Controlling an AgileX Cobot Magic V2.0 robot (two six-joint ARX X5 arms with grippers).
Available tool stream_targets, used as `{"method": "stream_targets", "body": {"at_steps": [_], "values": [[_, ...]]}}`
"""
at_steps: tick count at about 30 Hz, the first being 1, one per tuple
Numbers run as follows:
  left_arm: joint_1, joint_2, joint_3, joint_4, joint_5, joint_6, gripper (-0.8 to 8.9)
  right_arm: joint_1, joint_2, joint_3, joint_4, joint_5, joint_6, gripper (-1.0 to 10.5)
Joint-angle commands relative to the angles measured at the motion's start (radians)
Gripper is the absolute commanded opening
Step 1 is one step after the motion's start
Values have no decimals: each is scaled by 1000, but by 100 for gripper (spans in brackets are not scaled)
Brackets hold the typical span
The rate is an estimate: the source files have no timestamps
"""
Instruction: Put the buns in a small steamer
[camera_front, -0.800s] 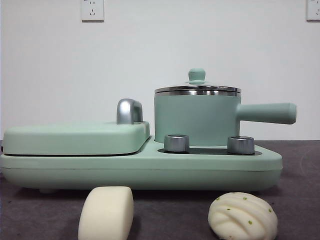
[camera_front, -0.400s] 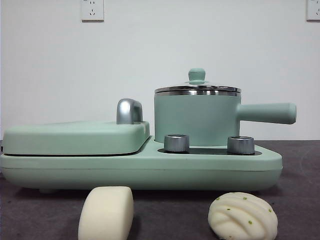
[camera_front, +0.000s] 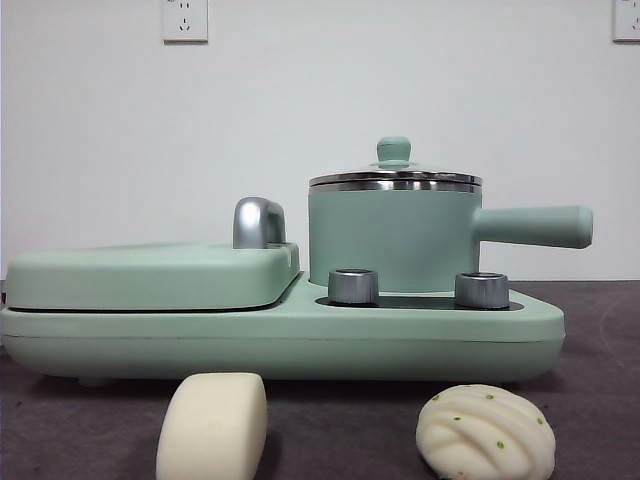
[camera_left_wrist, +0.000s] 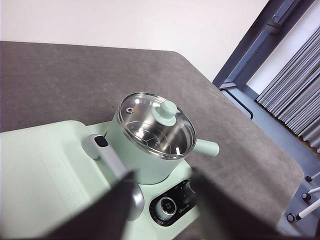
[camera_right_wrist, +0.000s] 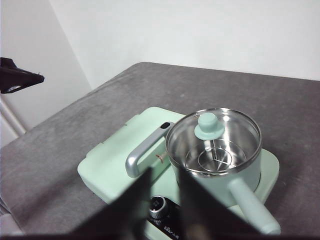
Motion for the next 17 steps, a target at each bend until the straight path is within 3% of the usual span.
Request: {"method": "stream_targets", "body": {"at_steps": [1,6,17], "values": [[-2,7,18,12,-1,23,454,3,4,18,-6,23,-8,299],[-2,7,18,14,-1,21,480,3,4,18,-14,45,-8,441],[-3,101,37,14,-2,-19,480,3,3,18,-17,42,-7,442]]}}
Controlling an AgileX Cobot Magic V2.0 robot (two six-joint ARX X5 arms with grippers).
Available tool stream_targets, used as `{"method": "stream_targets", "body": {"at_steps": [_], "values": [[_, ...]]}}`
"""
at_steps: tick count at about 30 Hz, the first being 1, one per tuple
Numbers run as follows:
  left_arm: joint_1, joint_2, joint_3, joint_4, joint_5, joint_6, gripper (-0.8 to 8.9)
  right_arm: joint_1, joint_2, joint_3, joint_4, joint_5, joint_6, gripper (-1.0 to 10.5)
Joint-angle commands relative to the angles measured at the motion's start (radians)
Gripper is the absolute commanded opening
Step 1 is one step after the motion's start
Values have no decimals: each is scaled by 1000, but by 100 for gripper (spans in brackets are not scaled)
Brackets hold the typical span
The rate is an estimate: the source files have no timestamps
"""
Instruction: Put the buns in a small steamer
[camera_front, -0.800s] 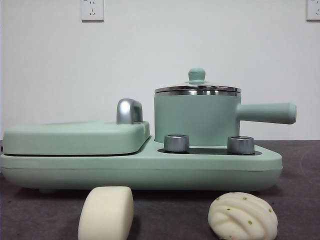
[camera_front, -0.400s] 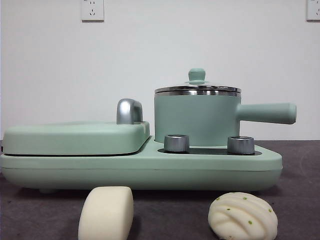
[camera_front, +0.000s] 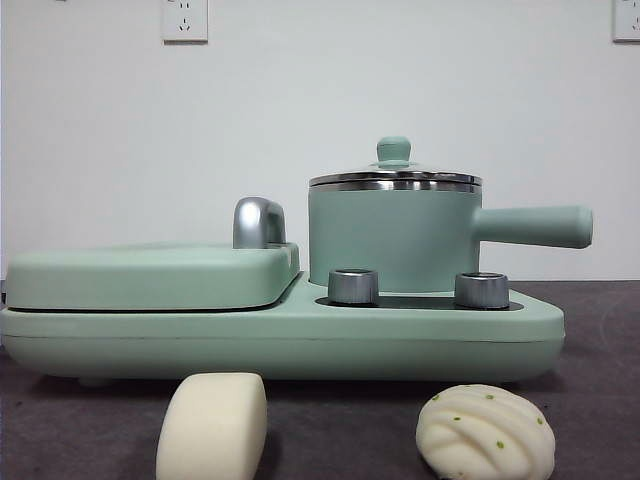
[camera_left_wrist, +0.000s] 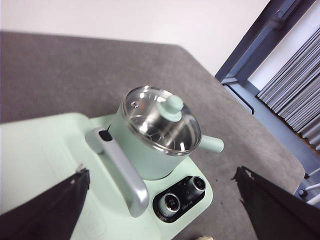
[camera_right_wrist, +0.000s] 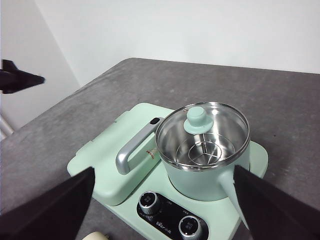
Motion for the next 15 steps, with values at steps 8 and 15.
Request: {"method": "stream_targets", "body": {"at_steps": [8,15], "values": [[-38,268,193,-14,-2,-36,478,3,3,18,4,-2,-6,442],[-133,516,429,-114,-18,27,478,3,3,18,4,-2,-6,442]]}}
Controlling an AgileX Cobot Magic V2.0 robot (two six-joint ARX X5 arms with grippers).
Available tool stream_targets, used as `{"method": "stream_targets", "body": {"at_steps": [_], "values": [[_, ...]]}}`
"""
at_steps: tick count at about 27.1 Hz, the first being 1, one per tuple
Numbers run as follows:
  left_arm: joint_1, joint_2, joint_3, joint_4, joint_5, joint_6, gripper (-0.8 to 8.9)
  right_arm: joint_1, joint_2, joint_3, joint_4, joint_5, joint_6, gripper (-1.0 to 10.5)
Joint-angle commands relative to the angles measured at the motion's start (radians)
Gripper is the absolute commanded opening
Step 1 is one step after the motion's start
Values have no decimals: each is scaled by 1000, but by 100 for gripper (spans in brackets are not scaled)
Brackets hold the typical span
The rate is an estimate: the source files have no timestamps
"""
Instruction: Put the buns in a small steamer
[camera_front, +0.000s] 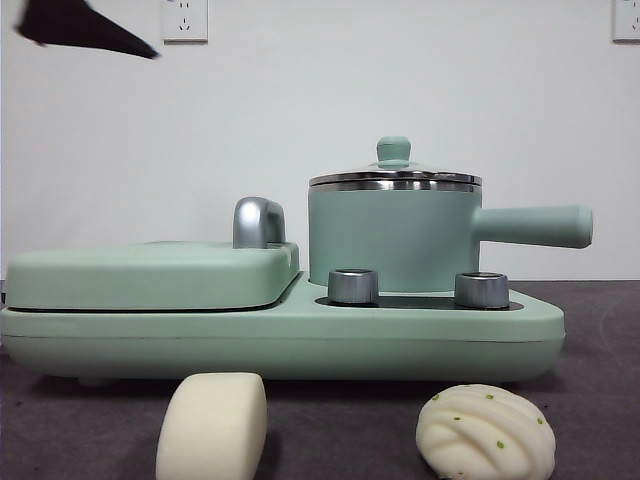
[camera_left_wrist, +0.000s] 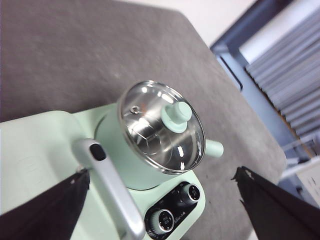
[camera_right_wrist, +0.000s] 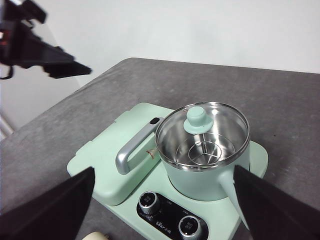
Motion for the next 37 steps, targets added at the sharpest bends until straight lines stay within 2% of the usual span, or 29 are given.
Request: {"method": "stream_targets", "body": {"at_steps": [1,10,15,19,23,28,37], "values": [[-41,105,119,-28,-27,39,478,3,3,18,4,-2,-5,442],[-186,383,432,-186,-143,148,478,3,3,18,3,-2,-4,442],[-259,500,592,-307,-246,242,478,3,3,18,3,-2,-4,442],[-316,570,691,-354,-324,272,478,3,3,18,3,-2,-3,442],[-372,590,714,-330,-391,272,463,3,3,18,3,-2,-3,442],[-453,597,714,-296,-549,292,464,3,3,18,3,-1,-3,442],[-481,680,714,-237,-549,288,463,3,3,18,3,2,-4,442]]}}
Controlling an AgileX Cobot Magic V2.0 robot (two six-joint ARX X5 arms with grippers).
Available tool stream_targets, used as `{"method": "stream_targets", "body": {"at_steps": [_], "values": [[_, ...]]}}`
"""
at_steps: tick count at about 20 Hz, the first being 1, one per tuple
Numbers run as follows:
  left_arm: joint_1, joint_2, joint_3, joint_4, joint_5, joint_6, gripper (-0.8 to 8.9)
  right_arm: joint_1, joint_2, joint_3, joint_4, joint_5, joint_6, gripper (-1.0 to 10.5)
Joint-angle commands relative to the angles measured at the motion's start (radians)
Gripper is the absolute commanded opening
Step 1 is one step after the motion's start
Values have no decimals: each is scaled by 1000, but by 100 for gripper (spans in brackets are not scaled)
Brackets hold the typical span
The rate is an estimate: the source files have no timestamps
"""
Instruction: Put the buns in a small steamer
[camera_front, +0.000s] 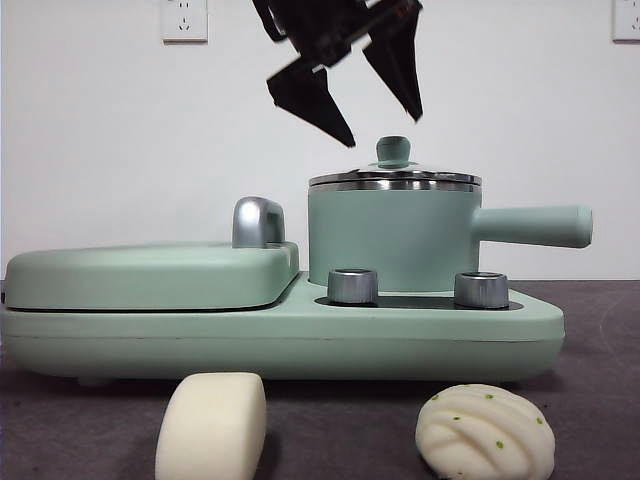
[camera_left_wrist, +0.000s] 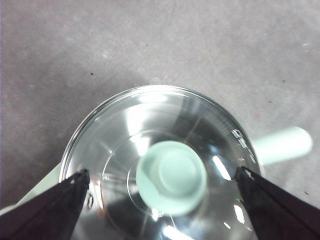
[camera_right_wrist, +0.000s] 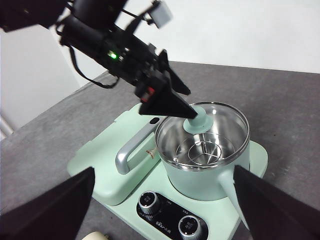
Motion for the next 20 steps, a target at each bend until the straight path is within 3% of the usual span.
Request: {"method": "stream_targets", "body": {"at_steps": [1,11,17,20], "values": [[-10,37,31,31,-4,6,463,3,3,18,4,1,-4,442],[-34,75,31,27,-4,63,391,3,3,18,4,2,-4,442],[-34,80,31,26,-19,64,188,3,3,18,-3,2,-4,442],[-34,80,31,27,-48,67,175,3,3,18,-10,2,-4,442]]}}
